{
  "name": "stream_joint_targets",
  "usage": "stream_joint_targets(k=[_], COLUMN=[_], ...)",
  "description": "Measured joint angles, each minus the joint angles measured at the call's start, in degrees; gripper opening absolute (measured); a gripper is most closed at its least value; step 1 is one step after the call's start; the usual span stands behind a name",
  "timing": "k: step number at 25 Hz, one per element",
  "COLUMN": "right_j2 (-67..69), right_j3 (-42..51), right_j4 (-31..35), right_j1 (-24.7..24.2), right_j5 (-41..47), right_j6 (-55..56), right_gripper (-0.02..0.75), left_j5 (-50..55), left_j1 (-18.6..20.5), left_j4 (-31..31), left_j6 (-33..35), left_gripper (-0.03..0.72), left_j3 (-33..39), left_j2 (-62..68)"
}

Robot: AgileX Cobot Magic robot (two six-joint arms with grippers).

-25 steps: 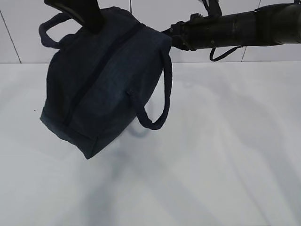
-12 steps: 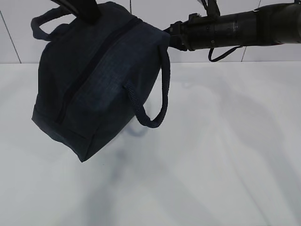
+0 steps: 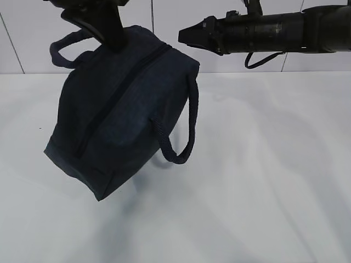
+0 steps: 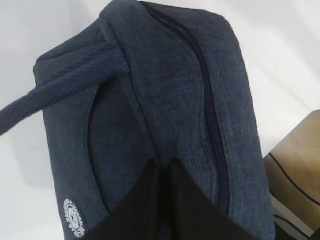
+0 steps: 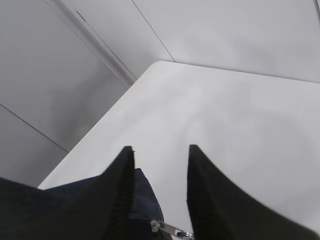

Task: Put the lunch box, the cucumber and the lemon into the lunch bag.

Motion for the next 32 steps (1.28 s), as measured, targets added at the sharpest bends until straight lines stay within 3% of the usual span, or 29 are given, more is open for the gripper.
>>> stream_joint_targets(k=[5,18,23,32], right_j2=[0.0,-6.2,-6.6,-6.7], right_j3=[0.0,0.0,0.0,0.0], right_j4=[3.0,5.0,4.9,4.8], right_j1=[-0.5,-6.9,-7.2,-7.2], right_j5=[3.7,7.8,9.2,9.4], right_j6=[0.0,1.7,1.8,1.9], right_gripper=[0.382,0.386,0.386,0.387], left_j5=[0.0,-4.8,-10.3,-15.3], left_j1=[0.0,0.0,0.0,0.7], left_j4=[0.0,-5.5,-13.9,-15.0], left_j6=[0.0,0.0,0.1,0.3], left_gripper=[-0.006,-0.006,-0.006,-0.006], left_j3=[0.0,0.0,0.0,0.0], left_j2=[0.1,6.1,9.8,16.6])
